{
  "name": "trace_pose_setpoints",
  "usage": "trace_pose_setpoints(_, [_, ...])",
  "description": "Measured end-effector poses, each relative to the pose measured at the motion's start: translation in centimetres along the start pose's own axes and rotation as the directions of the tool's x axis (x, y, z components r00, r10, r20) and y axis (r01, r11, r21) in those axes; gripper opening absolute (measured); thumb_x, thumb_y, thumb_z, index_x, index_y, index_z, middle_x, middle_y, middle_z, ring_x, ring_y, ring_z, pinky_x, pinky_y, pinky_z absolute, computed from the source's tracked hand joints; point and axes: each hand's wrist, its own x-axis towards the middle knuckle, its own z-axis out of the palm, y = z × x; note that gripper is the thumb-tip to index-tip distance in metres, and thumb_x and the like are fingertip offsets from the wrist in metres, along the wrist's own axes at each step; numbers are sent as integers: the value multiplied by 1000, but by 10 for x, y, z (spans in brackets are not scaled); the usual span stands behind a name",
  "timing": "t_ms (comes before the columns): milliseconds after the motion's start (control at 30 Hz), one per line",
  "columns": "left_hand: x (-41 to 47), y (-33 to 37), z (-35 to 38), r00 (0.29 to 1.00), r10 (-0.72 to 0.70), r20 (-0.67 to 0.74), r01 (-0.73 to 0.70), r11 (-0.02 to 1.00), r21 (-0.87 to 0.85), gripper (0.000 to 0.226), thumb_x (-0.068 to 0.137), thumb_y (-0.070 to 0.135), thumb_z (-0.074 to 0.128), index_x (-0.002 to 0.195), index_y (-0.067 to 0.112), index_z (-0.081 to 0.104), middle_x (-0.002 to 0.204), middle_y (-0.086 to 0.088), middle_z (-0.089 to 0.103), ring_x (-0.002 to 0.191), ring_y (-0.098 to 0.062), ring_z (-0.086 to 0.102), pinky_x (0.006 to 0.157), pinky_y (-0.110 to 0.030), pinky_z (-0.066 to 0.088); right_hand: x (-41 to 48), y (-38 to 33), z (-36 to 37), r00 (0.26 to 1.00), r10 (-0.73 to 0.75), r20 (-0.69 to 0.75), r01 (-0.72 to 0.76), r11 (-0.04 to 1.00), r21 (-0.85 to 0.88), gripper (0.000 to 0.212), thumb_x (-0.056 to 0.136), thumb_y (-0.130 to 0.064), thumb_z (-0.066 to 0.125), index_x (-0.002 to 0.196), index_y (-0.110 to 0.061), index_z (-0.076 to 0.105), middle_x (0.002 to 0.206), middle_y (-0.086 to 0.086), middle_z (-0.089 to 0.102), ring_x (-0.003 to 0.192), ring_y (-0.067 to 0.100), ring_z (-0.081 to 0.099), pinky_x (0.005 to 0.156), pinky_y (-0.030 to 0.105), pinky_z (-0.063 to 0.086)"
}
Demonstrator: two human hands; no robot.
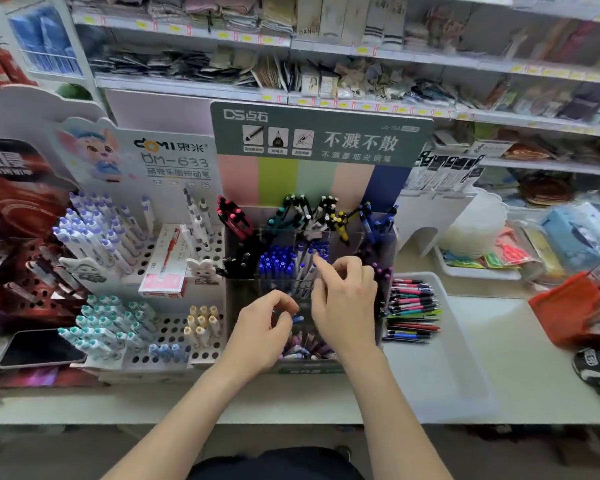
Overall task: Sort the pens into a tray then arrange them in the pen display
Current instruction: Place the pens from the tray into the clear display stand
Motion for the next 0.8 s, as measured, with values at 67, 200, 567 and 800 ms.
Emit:
trace_pose_setpoints(67, [0, 4, 11, 1000, -4, 7, 4, 1000, 13, 21, 104, 10, 56, 104, 28, 68, 95, 9, 72, 74, -2, 68, 62, -16, 50, -9, 8, -10, 999, -39, -6, 39, 986, 164, 40, 100, -16, 56, 138, -22, 68, 111, 0, 56, 99, 21, 50, 83, 36, 42])
trace_pose_setpoints(200, [2, 14, 47, 998, 3, 66, -7, 998, 60, 21, 102, 14, 57, 100, 33, 66, 80, 9, 70, 67, -11, 65, 63, -27, 57, -31, 51, -29, 982, 163, -97, -98, 873, 478, 32, 90, 2, 52, 100, -13, 78, 96, -6, 71, 94, 11, 66, 82, 26, 51])
trace_pose_setpoints(567, [5, 44, 197, 900, 43, 434, -211, 913, 348, 29, 105, 22, 44, 125, 24, 65, 117, 6, 69, 106, -13, 63, 94, -38, 53, -86, 268, 2, 749, 406, 523, -344, 914, -217, 56, 96, -22, 62, 150, -13, 50, 147, 11, 55, 133, 33, 53, 104, 47, 48])
trace_pose_setpoints(800, [8, 28, 261, 888, -103, 449, -170, 832, 528, 32, 103, 12, 46, 132, 11, 59, 135, -9, 56, 113, -31, 63, 98, -47, 52, -75, 315, 37, 734, 175, 657, 28, 958, -286, 85, 104, -25, 58, 169, -19, 5, 177, 13, 3, 164, 34, -1, 132, 50, 12])
